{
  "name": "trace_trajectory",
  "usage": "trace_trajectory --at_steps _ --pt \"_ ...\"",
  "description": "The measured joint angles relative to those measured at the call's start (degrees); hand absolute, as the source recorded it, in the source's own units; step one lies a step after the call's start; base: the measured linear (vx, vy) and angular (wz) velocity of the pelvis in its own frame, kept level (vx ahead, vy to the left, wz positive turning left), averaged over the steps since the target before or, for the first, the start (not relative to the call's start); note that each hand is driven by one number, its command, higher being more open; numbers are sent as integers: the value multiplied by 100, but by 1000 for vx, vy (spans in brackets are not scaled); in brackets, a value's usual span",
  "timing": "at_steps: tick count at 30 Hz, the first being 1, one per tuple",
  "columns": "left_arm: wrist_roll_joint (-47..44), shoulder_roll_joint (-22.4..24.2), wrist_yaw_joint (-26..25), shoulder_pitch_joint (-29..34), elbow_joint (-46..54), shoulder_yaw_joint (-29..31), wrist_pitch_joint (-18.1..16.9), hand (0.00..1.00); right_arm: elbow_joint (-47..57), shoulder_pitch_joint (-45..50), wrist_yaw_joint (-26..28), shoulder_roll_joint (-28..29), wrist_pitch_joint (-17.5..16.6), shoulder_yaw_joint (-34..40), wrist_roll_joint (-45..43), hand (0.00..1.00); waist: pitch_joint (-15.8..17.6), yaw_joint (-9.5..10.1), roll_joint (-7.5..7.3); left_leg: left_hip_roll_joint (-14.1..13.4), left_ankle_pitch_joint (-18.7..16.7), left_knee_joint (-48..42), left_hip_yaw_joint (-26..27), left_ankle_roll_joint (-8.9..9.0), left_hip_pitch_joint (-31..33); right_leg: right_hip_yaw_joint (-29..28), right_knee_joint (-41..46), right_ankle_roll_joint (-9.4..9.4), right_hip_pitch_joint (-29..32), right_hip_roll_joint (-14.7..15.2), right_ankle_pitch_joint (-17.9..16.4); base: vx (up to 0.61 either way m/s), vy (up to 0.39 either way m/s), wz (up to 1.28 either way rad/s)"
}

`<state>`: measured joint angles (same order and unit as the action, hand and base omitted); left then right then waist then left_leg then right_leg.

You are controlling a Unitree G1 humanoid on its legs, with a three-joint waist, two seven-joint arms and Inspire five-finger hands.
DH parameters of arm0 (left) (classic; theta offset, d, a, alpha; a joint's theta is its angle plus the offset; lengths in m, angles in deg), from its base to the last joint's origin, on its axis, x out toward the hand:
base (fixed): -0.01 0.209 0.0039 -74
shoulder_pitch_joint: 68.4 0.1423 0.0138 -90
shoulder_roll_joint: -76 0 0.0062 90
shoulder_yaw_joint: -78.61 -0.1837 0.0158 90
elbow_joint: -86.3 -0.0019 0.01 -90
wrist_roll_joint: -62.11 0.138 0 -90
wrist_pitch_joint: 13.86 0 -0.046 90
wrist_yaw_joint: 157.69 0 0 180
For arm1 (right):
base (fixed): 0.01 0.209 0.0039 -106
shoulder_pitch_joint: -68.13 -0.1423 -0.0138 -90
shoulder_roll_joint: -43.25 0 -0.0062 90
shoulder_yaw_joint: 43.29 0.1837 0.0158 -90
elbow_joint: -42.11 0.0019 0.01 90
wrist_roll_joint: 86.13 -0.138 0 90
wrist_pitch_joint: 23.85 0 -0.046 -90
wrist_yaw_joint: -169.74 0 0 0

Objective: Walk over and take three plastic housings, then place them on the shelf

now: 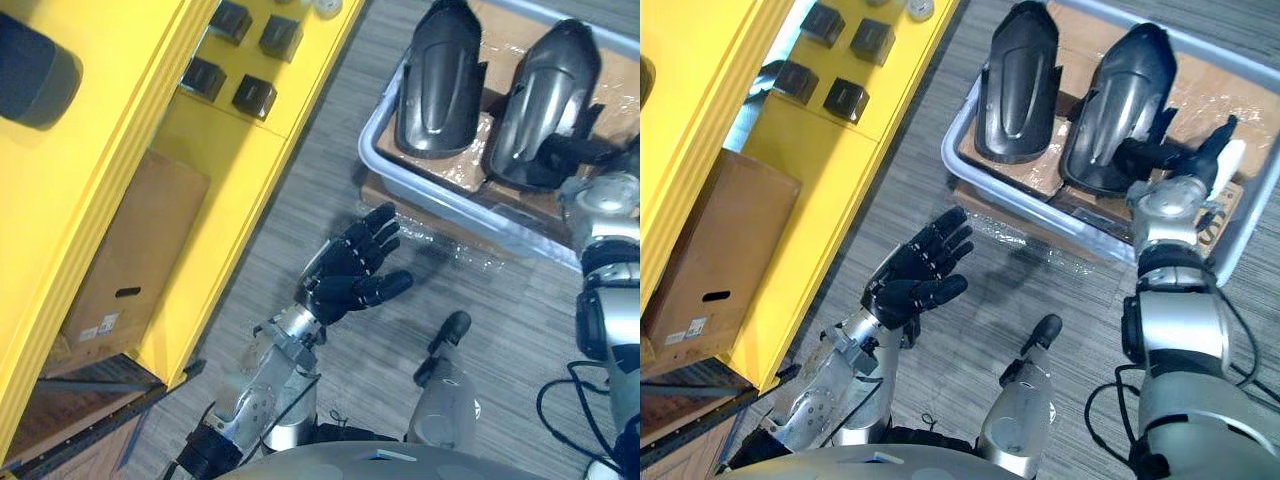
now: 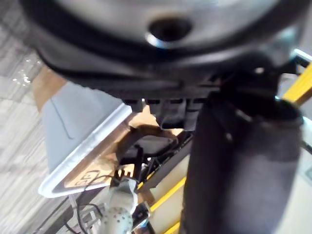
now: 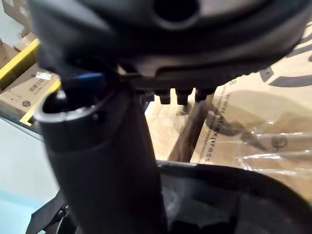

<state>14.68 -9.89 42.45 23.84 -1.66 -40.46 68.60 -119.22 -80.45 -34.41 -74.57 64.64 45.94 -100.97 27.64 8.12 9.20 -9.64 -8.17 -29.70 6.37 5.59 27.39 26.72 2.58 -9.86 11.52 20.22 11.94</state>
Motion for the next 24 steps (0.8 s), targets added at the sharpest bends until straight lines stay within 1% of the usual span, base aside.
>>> trace_trajectory --at_steps 3,5,7,8,11,13,15,17,18,20,22,23,24 --pt "-26 -8 -135 -26 -177 -35 -62 100 -112 -131 125 -260 332 -186 87 0 12 151 -4 0 -24 -85 -30 -28 216 9 5 52 153 0 61 -89 51 3" --pt "-107 -46 -165 -28 -309 -31 -139 100 -168 -142 153 -470 488 -301 243 0 20 199 -7 0 -38 -117 -44 -42 278 41 5 75 184 0 85 -67 35 2" --pt "-219 -96 -208 -9 -412 -24 -228 100 -221 -192 427 -628 626 -438 386 0 20 242 -6 0 -30 -106 -46 -51 298 104 3 92 198 0 98 -62 14 0" --pt "-251 -162 -211 0 -419 -21 -256 100 -232 -227 443 -637 727 -480 614 0 20 242 -6 0 -8 -79 -49 -47 304 125 3 92 209 0 98 -41 -4 1" --pt "-252 -187 -208 16 -418 28 -288 100 -287 -330 459 -664 904 -667 905 0 20 240 -6 1 63 8 -54 -38 290 143 3 93 224 -10 97 -12 -3 1" --pt "-251 -207 -211 75 -381 93 -373 100 -316 -350 426 -666 1121 -698 1207 0 23 267 -11 1 155 100 -60 -28 218 163 5 97 192 -22 95 -8 -21 5" --pt "-250 -257 -253 203 -225 202 -400 100 -300 -358 381 -629 1142 -637 1226 0 23 247 -12 -13 165 131 -76 -15 157 182 10 108 136 -43 88 -5 -12 2" --pt "-251 -279 -293 283 -76 343 -399 100 -294 -351 377 -614 1258 -632 1231 0 28 247 -21 -18 179 184 -62 -6 80 183 18 119 88 -46 81 0 0 0" --pt "-252 -288 -324 306 30 499 -399 100 -272 -313 355 -573 1347 -597 1239 0 36 258 -34 -36 193 223 -56 6 3 185 21 133 32 -64 71 0 0 0" --pt "-253 -368 -340 341 216 775 -397 100 -267 -250 371 -471 1414 -516 1237 0 53 259 -64 -112 206 272 -58 31 -122 193 24 177 -72 -137 41 -4 -15 -2" --pt "-252 -567 -342 379 477 1051 -358 100 -177 -85 418 -357 1460 -271 1247 0 102 256 -166 -135 302 515 -38 92 -426 188 32 242 -236 -175 -7 15 -45 -3" --pt "-251 -606 -339 409 556 1110 -347 100 -154 -19 436 -333 1463 -226 1264 0 111 255 -184 -154 312 562 -36 104 -502 185 34 242 -288 -196 -7 23 -56 -6" --pt "-251 -672 -312 485 721 1207 -298 100 -138 128 491 -254 1480 -96 1287 0 124 258 -260 -202 337 657 -20 137 -663 181 34 251 -379 -243 -13 31 -44 -7"
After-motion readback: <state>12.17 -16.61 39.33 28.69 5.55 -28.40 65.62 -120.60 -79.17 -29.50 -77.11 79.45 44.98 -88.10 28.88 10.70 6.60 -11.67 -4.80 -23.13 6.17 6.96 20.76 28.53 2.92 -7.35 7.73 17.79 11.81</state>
